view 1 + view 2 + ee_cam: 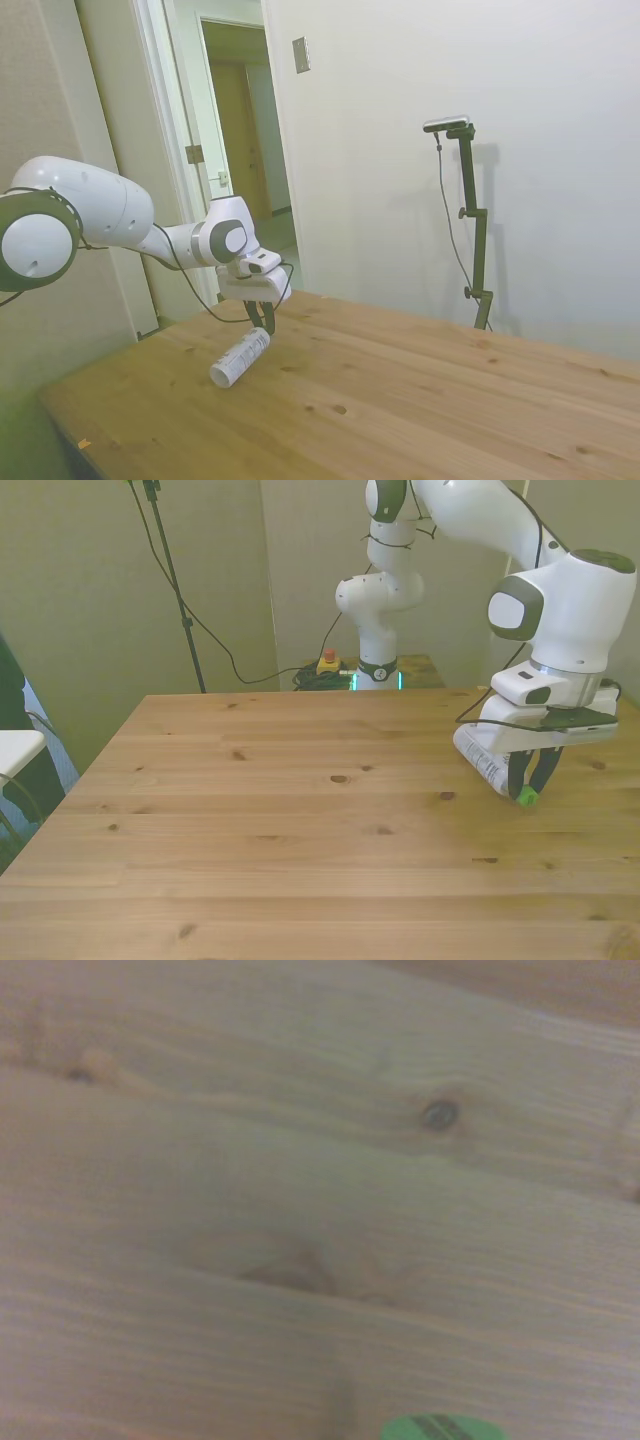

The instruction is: Stand the water bottle

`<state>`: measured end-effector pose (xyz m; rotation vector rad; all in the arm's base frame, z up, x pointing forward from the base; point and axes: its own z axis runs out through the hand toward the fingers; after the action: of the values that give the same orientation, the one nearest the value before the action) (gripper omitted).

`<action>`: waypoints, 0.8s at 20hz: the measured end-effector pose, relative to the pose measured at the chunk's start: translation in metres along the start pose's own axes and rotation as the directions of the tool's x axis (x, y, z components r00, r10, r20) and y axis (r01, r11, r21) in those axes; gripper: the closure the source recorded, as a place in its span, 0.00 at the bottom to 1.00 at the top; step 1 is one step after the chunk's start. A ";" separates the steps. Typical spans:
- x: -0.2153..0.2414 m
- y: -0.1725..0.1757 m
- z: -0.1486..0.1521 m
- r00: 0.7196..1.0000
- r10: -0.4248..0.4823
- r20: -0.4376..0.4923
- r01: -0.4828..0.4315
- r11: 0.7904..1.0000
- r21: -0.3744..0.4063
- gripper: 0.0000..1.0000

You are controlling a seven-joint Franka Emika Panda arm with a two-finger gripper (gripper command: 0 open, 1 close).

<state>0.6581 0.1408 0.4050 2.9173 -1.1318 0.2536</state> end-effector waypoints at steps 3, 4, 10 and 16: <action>0.011 -0.003 -0.028 0.992 0.119 -0.040 -0.116 0.992 0.054 1.00; 0.014 -0.004 -0.036 0.986 0.151 -0.067 -0.146 0.986 0.076 1.00; 0.016 -0.004 -0.069 0.913 0.297 -0.280 -0.253 0.950 0.185 1.00; -0.001 0.015 -0.077 0.825 0.369 -0.428 -0.279 0.925 0.259 1.00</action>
<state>0.6355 0.1349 0.4803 2.5401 -1.5622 1.0612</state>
